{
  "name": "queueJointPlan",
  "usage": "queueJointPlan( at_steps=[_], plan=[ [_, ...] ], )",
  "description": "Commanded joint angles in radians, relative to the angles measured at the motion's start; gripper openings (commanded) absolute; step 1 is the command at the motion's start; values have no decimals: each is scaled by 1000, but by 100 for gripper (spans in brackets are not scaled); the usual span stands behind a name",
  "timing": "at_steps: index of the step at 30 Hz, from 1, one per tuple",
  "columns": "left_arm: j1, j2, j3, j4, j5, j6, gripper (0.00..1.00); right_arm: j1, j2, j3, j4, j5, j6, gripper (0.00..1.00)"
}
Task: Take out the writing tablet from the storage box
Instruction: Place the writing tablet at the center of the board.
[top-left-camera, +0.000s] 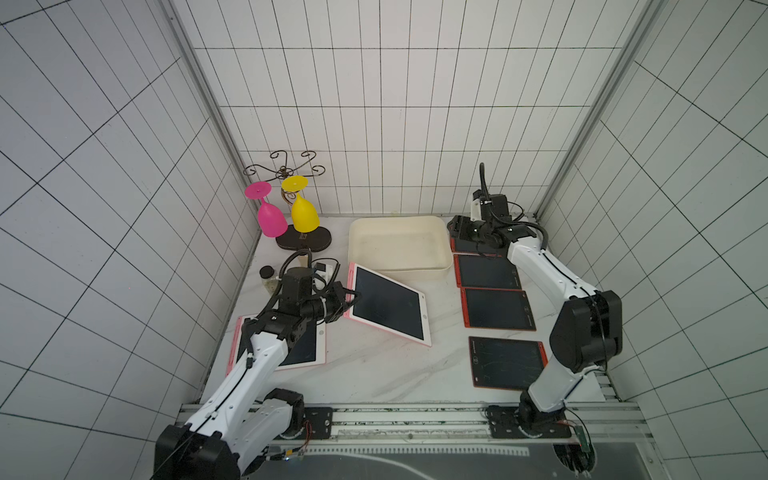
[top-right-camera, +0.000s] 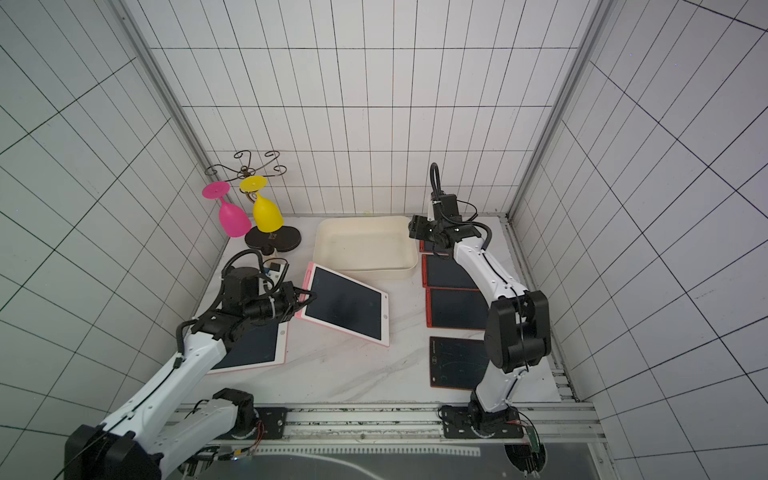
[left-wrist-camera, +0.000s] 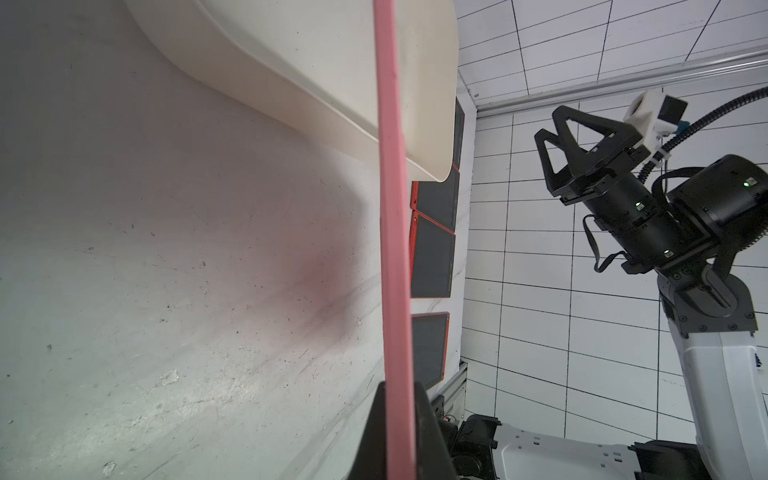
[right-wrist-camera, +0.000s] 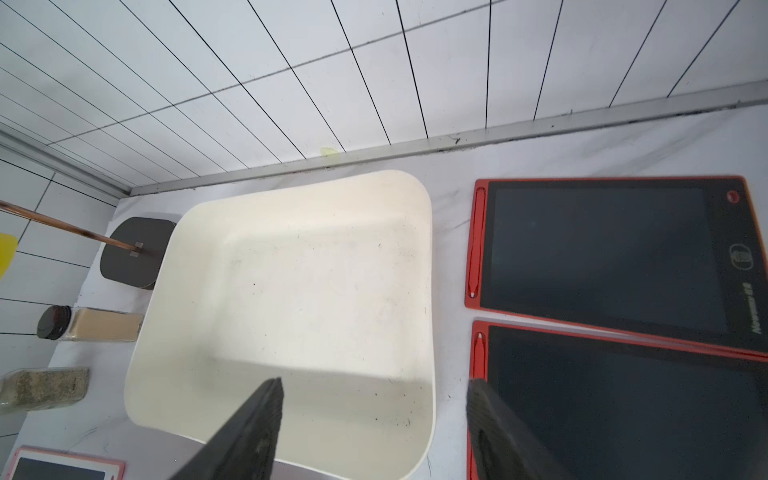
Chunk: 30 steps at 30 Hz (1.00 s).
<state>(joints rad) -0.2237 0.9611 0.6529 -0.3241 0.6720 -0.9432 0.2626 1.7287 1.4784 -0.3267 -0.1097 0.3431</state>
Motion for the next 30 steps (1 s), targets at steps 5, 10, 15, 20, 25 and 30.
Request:
queueJointPlan(
  at_steps=[5,10,15,20,25,30],
  plan=[
    [-93,-54,-79,148,-107,-59,0,10,-62,-139,48,2,9,71],
    [-152,-70,-132,168,-198,-80,0,8,-77,-172,58,1,8,71],
    [-178,-72,-175,179,-257,-92,0,7,-82,-197,63,-8,8,71],
    [-213,-57,-209,194,-306,-94,0,5,-96,-223,75,-16,10,71],
    [-236,-39,-226,180,-342,-74,11,-1,-100,-237,77,-21,5,71],
    [-237,-26,-236,167,-357,-43,27,-12,-101,-253,92,-29,7,71]
  ],
)
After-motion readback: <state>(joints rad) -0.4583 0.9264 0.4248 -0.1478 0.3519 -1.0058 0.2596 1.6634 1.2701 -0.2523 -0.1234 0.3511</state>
